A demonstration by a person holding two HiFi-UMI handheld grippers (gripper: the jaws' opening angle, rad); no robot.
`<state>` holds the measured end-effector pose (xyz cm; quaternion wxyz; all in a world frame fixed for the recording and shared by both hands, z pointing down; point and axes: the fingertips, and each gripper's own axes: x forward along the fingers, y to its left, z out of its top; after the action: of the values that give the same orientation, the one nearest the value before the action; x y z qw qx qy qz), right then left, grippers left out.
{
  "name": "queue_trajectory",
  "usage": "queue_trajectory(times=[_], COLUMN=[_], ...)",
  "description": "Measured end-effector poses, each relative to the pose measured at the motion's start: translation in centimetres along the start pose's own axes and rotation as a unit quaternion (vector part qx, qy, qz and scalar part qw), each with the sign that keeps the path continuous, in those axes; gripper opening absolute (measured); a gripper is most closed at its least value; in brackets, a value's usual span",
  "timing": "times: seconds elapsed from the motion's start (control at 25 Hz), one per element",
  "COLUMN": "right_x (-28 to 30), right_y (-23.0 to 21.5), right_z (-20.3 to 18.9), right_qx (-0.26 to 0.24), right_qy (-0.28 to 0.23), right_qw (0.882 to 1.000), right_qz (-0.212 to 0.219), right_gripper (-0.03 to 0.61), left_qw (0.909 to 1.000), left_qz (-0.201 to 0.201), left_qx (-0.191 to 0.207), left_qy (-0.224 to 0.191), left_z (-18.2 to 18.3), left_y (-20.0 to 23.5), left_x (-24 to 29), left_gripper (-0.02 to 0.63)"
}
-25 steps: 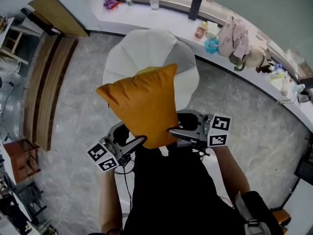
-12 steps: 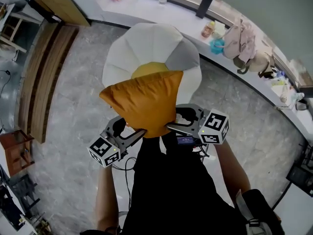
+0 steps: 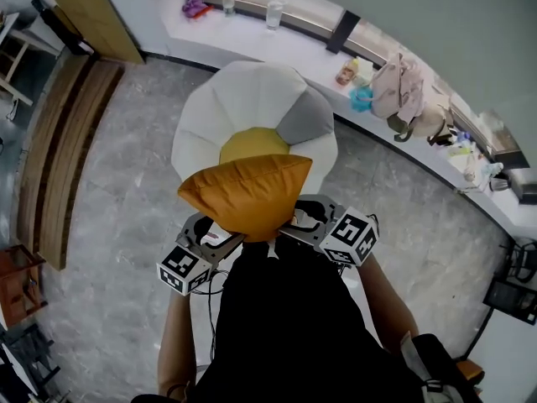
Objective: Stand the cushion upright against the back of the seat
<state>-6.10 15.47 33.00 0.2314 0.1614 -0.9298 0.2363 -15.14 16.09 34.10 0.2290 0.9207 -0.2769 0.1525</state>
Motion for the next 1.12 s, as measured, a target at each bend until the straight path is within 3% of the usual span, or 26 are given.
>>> queue_trajectory(times=[0.28, 0.56, 0.72, 1.12], right_x=[3.7, 4.2, 3.4, -1.6], right_y=[0.5, -1.8, -4.6, -15.4], right_z=[0.4, 0.1, 0.2, -3.1], right_qx=[-0.011, -0.026, -0.042, -0.088], right_qy=[0.039, 0.065, 0.069, 0.099], right_qw=[0.999, 0.997, 0.997, 0.991], right_qz=[-0.032, -0.032, -0.016, 0.028], right_gripper=[0.235, 0.224, 0.219, 0.219], left_qw=[0.9995, 0.9989, 0.9987, 0.9923], left_qz=[-0.011, -0.006, 0.008, 0.076], left_qx=[0.02, 0.028, 0.034, 0.019], left_qy=[0.02, 0.037, 0.037, 0.096], left_z=[-1.3, -1.4, -0.6, 0.5], left_y=[3.2, 4.6, 5.1, 4.8], left_x=[-1.6, 0.3, 2.9, 14.9], left_gripper=[0.302, 0.29, 0.284, 0.285])
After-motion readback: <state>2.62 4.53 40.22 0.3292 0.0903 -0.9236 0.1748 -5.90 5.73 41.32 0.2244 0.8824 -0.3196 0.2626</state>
